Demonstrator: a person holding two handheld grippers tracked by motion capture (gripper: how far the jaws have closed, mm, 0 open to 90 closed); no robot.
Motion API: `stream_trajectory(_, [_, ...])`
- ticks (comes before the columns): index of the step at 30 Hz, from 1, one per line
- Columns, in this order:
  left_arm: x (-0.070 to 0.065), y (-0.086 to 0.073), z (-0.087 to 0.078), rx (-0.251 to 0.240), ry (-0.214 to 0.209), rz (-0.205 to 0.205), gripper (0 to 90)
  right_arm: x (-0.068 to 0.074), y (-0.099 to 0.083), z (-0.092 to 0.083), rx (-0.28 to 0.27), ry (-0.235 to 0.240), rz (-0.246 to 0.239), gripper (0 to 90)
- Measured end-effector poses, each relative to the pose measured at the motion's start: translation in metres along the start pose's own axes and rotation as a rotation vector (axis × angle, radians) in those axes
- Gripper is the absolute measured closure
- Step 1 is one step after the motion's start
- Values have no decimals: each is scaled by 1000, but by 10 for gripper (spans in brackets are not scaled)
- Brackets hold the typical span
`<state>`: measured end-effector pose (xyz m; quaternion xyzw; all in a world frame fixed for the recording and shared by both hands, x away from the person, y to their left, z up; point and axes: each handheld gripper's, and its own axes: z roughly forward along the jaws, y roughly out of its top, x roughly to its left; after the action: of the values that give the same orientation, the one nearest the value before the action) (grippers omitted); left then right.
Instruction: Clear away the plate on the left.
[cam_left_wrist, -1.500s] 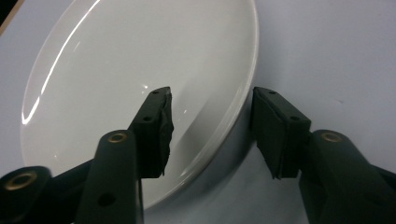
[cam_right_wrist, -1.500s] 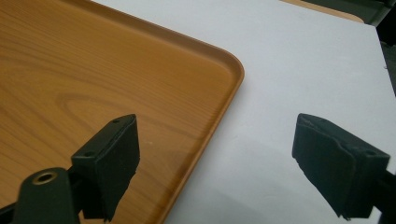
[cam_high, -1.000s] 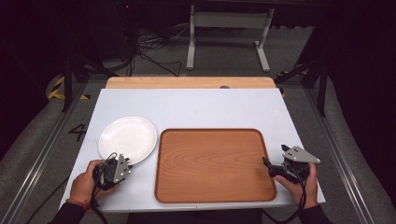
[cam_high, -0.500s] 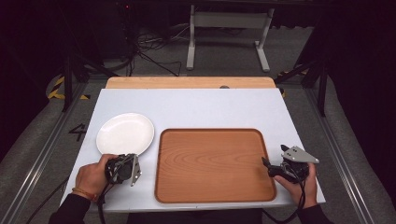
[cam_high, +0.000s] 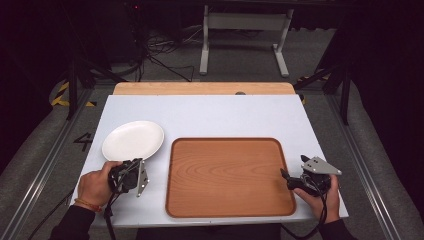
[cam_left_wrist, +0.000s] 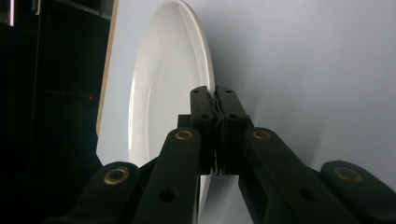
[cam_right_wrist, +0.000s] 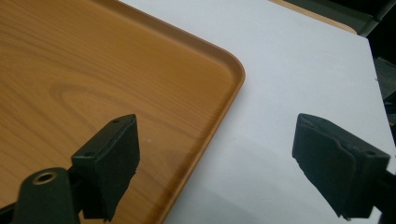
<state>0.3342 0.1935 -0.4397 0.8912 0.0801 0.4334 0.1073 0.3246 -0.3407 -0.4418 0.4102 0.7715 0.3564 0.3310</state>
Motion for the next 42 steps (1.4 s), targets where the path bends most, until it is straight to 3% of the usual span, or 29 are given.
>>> stream_trajectory(5, [2,-2,-4,-9,8,-19,875,0,0,0,-2,0,-1,155])
stream_trajectory(11, [5,-1,-9,-17,29,-14,875,-1,0,0,-2,-2,2,155])
stream_trajectory(22, [11,7,-21,-82,46,-33,876,-2,0,0,-4,3,19,156])
stream_trajectory(29, [13,26,-31,-150,51,-28,876,-6,-2,-1,-17,22,59,156])
stream_trajectory(36, [9,54,-36,-218,57,30,876,-6,-2,-3,-24,9,57,156])
stream_trajectory(37, [7,63,-37,-253,41,42,876,-6,-1,-3,-25,7,58,156])
stream_trajectory(42, [0,83,-41,-290,26,94,875,-7,-2,-4,-28,-3,63,156])
